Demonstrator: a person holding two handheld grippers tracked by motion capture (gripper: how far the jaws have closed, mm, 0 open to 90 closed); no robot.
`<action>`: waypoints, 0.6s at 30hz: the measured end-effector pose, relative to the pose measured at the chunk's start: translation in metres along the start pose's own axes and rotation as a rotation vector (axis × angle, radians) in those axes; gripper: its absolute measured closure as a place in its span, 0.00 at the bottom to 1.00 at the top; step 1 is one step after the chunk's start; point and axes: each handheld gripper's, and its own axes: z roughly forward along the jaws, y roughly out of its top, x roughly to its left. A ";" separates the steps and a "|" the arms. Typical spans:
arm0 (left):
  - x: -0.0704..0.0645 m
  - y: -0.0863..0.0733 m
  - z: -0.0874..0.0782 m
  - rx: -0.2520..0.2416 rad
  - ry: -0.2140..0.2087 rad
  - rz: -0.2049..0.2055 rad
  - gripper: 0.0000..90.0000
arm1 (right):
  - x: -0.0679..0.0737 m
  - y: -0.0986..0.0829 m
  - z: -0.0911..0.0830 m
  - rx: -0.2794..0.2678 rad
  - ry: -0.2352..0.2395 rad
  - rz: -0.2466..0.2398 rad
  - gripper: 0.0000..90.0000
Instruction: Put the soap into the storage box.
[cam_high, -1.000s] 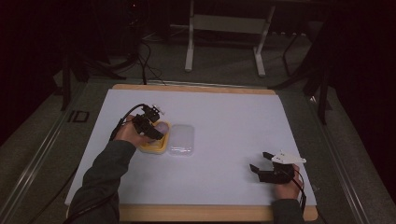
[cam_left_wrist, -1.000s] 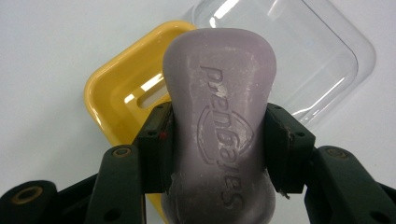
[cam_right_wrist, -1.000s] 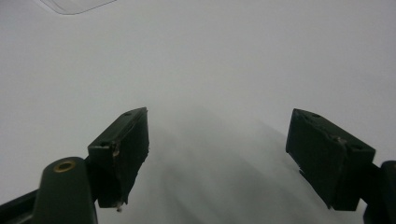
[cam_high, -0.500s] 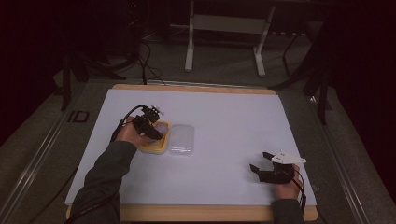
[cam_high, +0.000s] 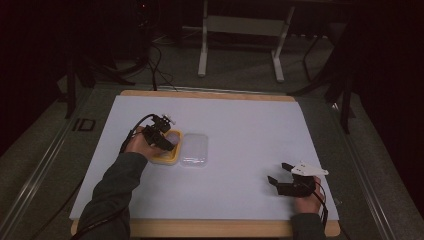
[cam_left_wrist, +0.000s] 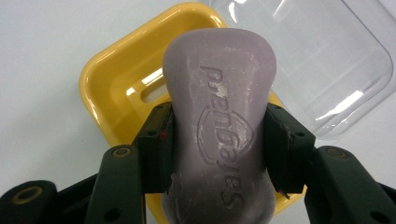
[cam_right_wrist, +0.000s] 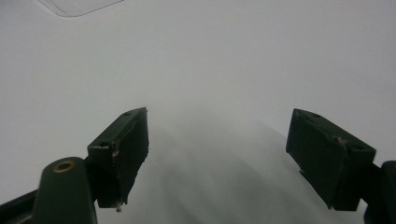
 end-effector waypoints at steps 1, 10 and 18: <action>0.000 0.000 0.001 0.002 0.001 -0.002 0.55 | 0.000 0.000 0.000 0.000 0.000 0.000 0.23; 0.006 -0.004 0.007 0.012 0.005 -0.036 0.55 | 0.000 0.000 0.000 0.000 0.000 -0.001 0.23; 0.008 -0.003 0.008 0.009 0.003 -0.051 0.55 | 0.000 0.000 0.000 0.001 -0.002 -0.005 0.23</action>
